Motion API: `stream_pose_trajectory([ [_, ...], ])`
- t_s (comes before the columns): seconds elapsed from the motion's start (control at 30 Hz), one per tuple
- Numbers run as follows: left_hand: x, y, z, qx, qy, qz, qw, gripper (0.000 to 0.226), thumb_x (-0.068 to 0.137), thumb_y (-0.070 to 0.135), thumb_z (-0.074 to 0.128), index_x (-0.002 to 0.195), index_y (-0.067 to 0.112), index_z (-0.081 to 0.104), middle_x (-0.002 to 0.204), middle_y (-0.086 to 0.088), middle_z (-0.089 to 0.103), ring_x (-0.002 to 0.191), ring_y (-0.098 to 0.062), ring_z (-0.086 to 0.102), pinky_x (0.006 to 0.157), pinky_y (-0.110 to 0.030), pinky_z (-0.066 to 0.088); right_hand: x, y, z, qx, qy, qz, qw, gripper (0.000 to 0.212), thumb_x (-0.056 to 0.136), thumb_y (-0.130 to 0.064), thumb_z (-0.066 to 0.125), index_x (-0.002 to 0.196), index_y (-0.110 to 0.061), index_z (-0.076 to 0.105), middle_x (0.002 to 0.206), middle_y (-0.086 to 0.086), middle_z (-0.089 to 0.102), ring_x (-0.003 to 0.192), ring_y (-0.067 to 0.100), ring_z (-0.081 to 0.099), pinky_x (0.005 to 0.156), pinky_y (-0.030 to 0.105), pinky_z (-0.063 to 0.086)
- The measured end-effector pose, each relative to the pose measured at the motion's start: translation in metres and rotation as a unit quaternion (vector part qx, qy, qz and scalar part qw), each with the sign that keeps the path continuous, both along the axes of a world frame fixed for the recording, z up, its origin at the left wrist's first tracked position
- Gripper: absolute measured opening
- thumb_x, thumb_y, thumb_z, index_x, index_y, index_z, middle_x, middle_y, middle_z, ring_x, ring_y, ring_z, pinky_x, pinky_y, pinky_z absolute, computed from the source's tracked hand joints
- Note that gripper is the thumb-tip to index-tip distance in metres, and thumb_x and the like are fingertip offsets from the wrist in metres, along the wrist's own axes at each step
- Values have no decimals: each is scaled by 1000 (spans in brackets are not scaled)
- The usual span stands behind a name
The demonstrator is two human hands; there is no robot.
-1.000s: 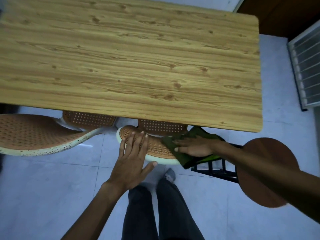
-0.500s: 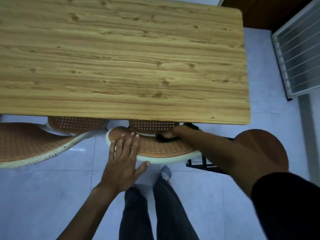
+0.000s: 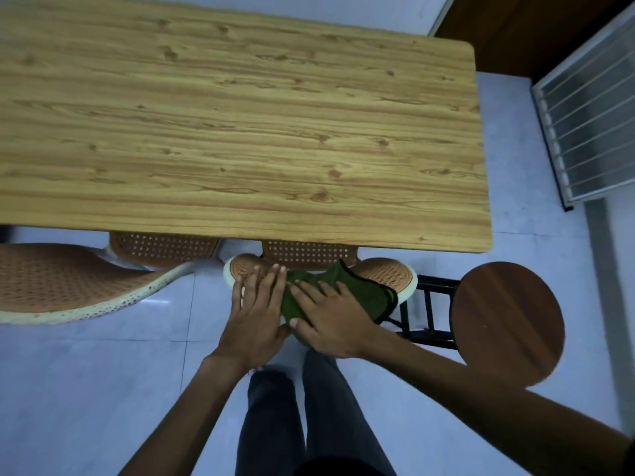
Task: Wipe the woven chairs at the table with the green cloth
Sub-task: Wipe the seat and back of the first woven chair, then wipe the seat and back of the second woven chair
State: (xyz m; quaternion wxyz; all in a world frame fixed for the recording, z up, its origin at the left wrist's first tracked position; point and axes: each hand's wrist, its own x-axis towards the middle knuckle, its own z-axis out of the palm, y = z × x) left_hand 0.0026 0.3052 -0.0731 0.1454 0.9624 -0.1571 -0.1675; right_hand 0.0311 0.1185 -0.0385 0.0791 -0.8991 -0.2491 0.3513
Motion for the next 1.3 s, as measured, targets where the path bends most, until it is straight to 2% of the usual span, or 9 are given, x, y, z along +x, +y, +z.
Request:
stream_pose_trajectory([
  [0.13, 0, 0, -2, -6, 8, -5, 1000, 115, 68, 45, 80, 154, 5, 16, 159, -15, 28, 146, -41, 20, 115, -59, 13, -14, 5, -14, 7, -108, 2, 994, 66, 98, -58, 34, 150, -17, 35, 151, 10, 46, 124, 37, 53, 103, 52, 42],
  [0.3, 1, -3, 2, -19, 2, 17, 1000, 118, 74, 82, 51, 155, 5, 14, 161, -14, 23, 149, -35, 15, 118, -58, 8, -26, -82, -13, -11, -159, 17, 987, 65, 99, -55, 38, 156, -28, 22, 159, 9, 33, 138, 35, 40, 113, 56, 30],
  [0.43, -1, -10, 9, -22, -11, 44, 999, 116, 77, 89, 35, 152, 2, 24, 156, -16, 34, 147, -37, 24, 118, -58, 14, -35, -98, -6, -1, -152, -32, 988, 66, 101, -56, 27, 159, -26, 16, 165, 3, 22, 151, 30, 18, 119, 59, 14],
  [0.57, 3, -22, 8, -23, -14, 115, 993, 109, 80, 88, 27, 143, 1, 43, 147, -20, 47, 140, -38, 36, 116, -59, 20, -28, -97, 6, 163, -136, -260, 942, 67, 100, -55, 38, 154, -17, 31, 159, 1, 34, 149, 20, 23, 120, 44, 22],
  [0.63, 6, -37, 11, -17, -5, 155, 988, 100, 81, 87, 20, 128, 8, 59, 135, -18, 58, 133, -41, 43, 110, -63, 25, -16, -121, 7, 153, -167, -422, 878, 69, 97, -57, 41, 147, -10, 41, 151, 9, 44, 142, 25, 35, 117, 44, 30],
  [0.8, 11, -88, 23, -7, -29, 155, 987, 80, 88, 81, 23, 77, 20, 73, 88, -6, 73, 100, -34, 62, 92, -53, 32, -4, -139, -4, 104, -32, -521, 846, 66, 89, -69, 50, 119, -12, 62, 116, 12, 67, 103, 25, 64, 82, 35, 53],
  [0.93, 11, -112, 21, 5, 30, 189, 981, 73, 90, 75, 27, 84, 19, 74, 99, -2, 72, 111, -32, 57, 104, -62, 25, -20, -130, -4, 83, -129, -497, 854, 46, 97, -53, 51, 119, -13, 58, 101, 12, 70, 91, 30, 67, 66, 34, 49],
  [1.07, 9, -107, 25, -113, 19, 224, 968, 31, 93, 43, 45, 90, 19, 64, 100, -2, 68, 108, -27, 55, 99, -53, 34, -27, -106, 13, 121, -145, -483, 855, 40, 99, -32, 56, 133, -14, 49, 97, 10, 71, 86, 30, 69, 65, 35, 52],
  [1.3, -19, -43, 65, -278, -8, 325, 904, 9, 101, 29, 44, 102, 23, 52, 80, 0, 64, 72, -15, 63, 61, -45, 54, -42, -32, 39, 239, -164, -467, 835, 7, 100, -26, 55, 104, -20, 53, 82, -3, 60, 72, 13, 60, 58, 25, 42],
])
